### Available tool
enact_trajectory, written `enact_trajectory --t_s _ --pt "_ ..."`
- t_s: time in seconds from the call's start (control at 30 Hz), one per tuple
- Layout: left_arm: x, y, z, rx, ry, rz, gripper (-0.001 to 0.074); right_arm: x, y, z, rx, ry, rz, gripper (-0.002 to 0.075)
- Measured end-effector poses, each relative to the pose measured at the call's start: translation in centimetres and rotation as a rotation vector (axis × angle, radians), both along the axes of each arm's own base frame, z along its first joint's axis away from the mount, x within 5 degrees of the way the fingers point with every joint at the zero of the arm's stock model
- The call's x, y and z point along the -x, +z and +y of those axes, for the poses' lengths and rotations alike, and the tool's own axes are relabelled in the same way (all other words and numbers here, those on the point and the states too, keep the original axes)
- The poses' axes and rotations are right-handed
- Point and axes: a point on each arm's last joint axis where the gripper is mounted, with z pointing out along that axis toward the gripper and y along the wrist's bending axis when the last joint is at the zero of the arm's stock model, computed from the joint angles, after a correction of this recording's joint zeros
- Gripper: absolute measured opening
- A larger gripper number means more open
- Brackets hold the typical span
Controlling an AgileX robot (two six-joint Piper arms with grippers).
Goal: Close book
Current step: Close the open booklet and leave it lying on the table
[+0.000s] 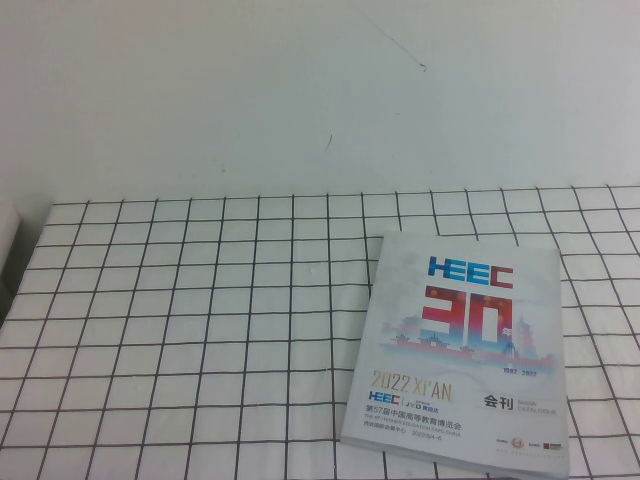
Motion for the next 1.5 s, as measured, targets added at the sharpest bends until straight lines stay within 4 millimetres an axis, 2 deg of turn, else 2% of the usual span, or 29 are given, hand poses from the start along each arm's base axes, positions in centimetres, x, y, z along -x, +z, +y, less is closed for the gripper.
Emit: enact_trajectory --t_s 0.97,1.07,1.27,1.4,1.5 --pt "0.0 0.0 -0.1 0.05 0.001 0.007 -0.0003 0.0 -0.1 0.0 -0.007 0.0 -0.001 -0.0003" --pt "0.0 0.0 -0.1 0.05 0.001 0.009 -0.0003 -0.1 -0.8 -0.2 0.008 -0.019 -0.036 -0.0003" --pt "0.0 0.0 -0.1 0.06 0.003 0.011 -0.0003 -0.6 -2.5 -1.6 0.146 -0.125 -0.262 -0.0003" --pt "0.0 0.0 -0.1 0.062 0.004 0.011 -0.0003 -0.6 -4.0 -1.9 0.079 -0.196 -0.405 -0.0003" --pt "0.0 0.0 -0.1 0.062 0.004 0.011 -0.0003 -0.4 -5.8 -2.0 0.019 -0.221 -0.402 -0.0003"
